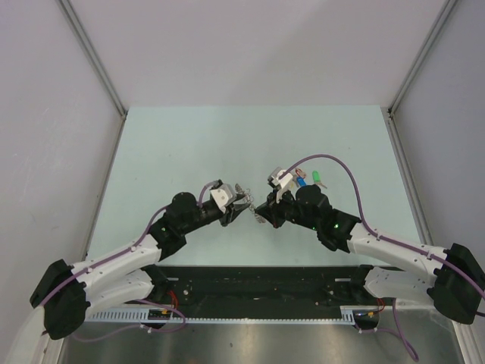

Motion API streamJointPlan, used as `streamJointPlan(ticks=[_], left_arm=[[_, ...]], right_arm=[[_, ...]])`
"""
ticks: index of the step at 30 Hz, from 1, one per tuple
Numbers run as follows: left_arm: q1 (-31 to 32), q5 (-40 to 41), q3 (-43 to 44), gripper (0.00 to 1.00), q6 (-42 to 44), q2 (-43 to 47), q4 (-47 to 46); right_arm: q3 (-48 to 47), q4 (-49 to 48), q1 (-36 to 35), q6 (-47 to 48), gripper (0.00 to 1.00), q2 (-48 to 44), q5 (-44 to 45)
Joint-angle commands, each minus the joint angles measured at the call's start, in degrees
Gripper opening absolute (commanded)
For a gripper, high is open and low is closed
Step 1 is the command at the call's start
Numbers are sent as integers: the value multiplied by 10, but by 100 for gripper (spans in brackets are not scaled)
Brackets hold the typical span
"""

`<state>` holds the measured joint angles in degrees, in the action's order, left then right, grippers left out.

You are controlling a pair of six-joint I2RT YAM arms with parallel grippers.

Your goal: Put the keys on the keyring

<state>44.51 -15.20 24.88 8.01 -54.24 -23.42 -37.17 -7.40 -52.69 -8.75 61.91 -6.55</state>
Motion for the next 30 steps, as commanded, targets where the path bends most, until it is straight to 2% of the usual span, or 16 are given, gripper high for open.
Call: streamJointPlan(ticks=[1,7,11,19,27,30], left_arm=[[2,-20,16,38,7,-3,-22],[3,-12,24,38,17,3,0],[3,-5,43,39,24,19,51],[2,17,54,40,-38,72,132],[3,10,108,44,-39,76,230],[2,7,136,53,-59,64,272]], right_arm=[[-4,-31,-3,9,0,-13,-5],[-4,-30,-3,12,0,-11,-9],[-4,-24,-4,20,0,-13,-8],[-4,-17,-5,38,0,-9,10],[-4,-17,-8,42,0,-6,21],[-4,-12,-7,41,0,-7,29]])
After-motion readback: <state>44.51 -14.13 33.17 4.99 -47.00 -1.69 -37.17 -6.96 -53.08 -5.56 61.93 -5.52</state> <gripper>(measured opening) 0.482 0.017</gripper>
